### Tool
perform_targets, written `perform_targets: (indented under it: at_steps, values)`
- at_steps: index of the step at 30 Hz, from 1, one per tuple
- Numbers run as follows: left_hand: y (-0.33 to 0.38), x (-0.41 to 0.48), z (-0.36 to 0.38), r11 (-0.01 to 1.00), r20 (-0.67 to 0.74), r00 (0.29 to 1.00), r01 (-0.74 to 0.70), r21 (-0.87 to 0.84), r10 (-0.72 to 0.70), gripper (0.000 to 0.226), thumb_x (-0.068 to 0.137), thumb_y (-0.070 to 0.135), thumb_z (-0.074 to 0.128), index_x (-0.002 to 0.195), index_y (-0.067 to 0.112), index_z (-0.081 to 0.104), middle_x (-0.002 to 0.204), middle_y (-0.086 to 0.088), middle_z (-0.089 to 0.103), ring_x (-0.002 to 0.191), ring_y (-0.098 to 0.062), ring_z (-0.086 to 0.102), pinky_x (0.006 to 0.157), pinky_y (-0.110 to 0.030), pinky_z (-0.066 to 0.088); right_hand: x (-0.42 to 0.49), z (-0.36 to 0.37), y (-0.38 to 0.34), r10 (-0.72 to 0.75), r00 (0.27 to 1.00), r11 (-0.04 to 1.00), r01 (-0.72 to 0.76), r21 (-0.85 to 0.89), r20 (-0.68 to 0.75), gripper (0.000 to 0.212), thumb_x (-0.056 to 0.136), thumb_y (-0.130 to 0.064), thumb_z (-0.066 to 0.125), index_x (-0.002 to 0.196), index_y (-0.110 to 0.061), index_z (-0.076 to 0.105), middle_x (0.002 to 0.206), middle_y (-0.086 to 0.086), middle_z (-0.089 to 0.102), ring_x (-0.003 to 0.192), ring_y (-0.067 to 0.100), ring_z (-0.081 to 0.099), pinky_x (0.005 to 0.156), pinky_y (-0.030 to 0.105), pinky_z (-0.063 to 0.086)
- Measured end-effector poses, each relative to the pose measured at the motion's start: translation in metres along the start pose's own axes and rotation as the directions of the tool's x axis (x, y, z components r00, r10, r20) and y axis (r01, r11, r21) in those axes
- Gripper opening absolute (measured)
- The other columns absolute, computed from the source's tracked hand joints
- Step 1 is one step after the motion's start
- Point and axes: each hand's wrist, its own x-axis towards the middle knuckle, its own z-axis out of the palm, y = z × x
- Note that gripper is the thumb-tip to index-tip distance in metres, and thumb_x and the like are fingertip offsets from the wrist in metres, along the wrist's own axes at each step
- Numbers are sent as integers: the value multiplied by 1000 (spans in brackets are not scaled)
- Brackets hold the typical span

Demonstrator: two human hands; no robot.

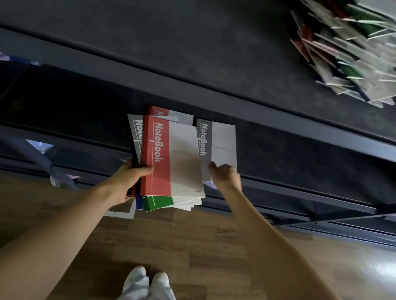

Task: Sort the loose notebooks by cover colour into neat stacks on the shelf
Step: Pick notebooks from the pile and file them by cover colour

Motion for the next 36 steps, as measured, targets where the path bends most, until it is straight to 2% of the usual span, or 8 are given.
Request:
perform_targets:
  at_steps: [2,4,7,10,14,18,24,36]
  values:
    - [-3,-8,5,1000,1,1000,-21,-15,21,48,93,14,56,137,18,39,132,-16,54,119,-35,51,85,-40,41,-15,2,-10,38,966,976,-90,197,256,35,92,-43,53,92,-7,53,67,3,48,55,13,46,54,25,42]
    - [-7,-17,10,998,-8,999,-54,-30,54,48,92,14,56,136,19,39,131,-16,54,119,-34,52,85,-39,40,-21,11,-11,2,941,976,-75,203,338,36,82,-32,70,101,-9,49,77,1,53,66,12,52,61,20,48]
    - [-13,-27,12,993,-25,995,-99,-70,98,47,93,15,55,136,20,39,132,-13,54,121,-34,51,90,-42,40,-20,21,-6,-45,967,978,-9,210,251,56,70,-30,79,115,-8,54,100,5,64,94,17,62,91,28,52]
    - [-21,-33,8,985,-51,992,-122,-120,117,45,93,18,53,136,22,39,131,-11,54,120,-32,51,97,-46,38,-30,21,-5,-102,982,985,78,155,159,45,75,-27,75,110,-5,58,96,9,66,87,23,63,87,37,55]
    - [-26,-35,-6,980,-102,988,-129,-152,114,38,93,13,54,130,21,47,118,-7,60,102,-26,56,87,-43,41,-40,27,-13,-138,986,988,130,83,99,50,81,-25,70,122,-6,49,115,11,61,106,29,60,92,40,51]
    - [-22,-29,-31,978,-126,984,-142,-153,123,39,92,9,56,128,20,48,115,-7,61,109,-29,56,89,-44,41,-47,36,-30,-177,984,981,174,83,32,40,84,-17,65,118,-11,47,114,11,62,106,30,59,89,37,51]
    - [-9,-17,-77,979,-169,980,-131,-156,104,37,91,6,57,125,18,50,108,-6,61,101,-27,55,87,-41,41,-36,54,-56,-27,997,964,43,262,-66,31,92,-15,57,114,-8,37,119,19,57,104,36,60,86,46,54]
    - [-6,0,-148,993,-151,987,-75,-94,60,36,90,7,57,122,22,50,96,-3,61,88,-22,58,72,-35,44,-16,94,-86,31,960,991,6,132,-278,27,93,-5,47,118,5,48,118,25,57,107,39,57,85,39,46]
